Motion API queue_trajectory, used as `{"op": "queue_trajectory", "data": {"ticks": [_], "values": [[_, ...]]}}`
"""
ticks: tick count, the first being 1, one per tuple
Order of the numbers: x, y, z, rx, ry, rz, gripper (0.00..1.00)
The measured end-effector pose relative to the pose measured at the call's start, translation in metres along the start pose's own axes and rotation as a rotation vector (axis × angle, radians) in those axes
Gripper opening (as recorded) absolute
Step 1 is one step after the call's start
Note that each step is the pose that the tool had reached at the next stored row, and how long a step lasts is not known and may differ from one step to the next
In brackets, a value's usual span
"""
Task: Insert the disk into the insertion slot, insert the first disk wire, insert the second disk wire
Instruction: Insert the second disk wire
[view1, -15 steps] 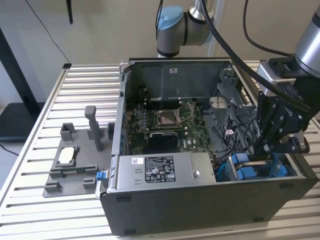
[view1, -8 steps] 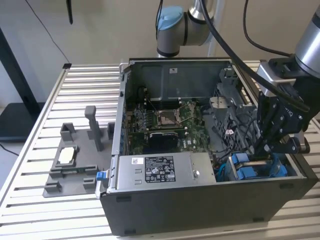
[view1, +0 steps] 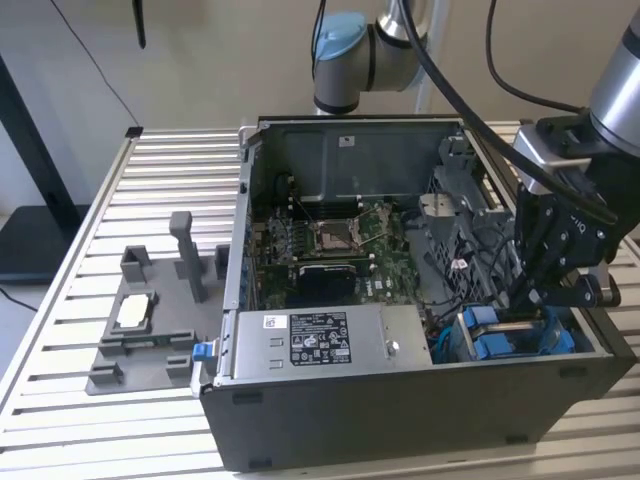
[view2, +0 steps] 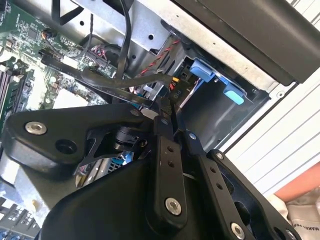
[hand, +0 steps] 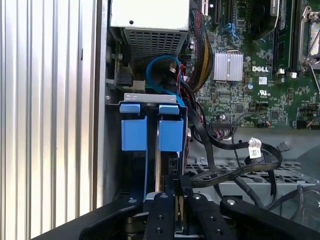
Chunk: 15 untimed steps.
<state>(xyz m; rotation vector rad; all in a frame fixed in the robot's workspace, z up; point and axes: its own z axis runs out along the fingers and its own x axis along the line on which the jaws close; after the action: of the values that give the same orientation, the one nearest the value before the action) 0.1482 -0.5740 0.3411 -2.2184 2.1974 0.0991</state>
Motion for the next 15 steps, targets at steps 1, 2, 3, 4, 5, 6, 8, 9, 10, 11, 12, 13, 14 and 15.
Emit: {"op": "queue_trajectory", "data": {"ticks": [1, 2, 3, 4, 5, 6, 8, 9, 10, 11, 12, 13, 14, 15], "values": [[0.0000, 0.0004, 0.0000, 0.0001, 0.0000, 0.000, 0.16], [0.0000, 0.0006, 0.0000, 0.0000, 0.0000, 0.000, 0.16], [0.0000, 0.0009, 0.0001, 0.0000, -0.0001, 0.000, 0.16], [-0.0001, 0.0012, 0.0001, 0.0001, 0.0000, 0.000, 0.16], [-0.0001, 0.0015, 0.0001, 0.0001, -0.0001, 0.000, 0.16], [-0.0001, 0.0019, 0.0001, 0.0003, -0.0001, 0.000, 0.16], [-0.0002, 0.0024, 0.0001, 0.0006, 0.0000, 0.000, 0.16], [-0.0002, 0.0025, 0.0001, 0.0007, 0.0000, 0.000, 0.16], [-0.0002, 0.0025, 0.0002, 0.0010, 0.0001, 0.000, 0.16], [-0.0003, 0.0026, 0.0002, 0.0018, 0.0000, 0.000, 0.16], [-0.0003, 0.0026, 0.0002, 0.0024, 0.0000, 0.000, 0.16], [-0.0003, 0.0026, 0.0002, 0.0033, 0.0000, 0.000, 0.16], [-0.0003, 0.0026, 0.0002, 0.0041, -0.0004, 0.000, 0.16], [-0.0004, 0.0025, 0.0003, 0.0047, -0.0006, 0.000, 0.16]]}}
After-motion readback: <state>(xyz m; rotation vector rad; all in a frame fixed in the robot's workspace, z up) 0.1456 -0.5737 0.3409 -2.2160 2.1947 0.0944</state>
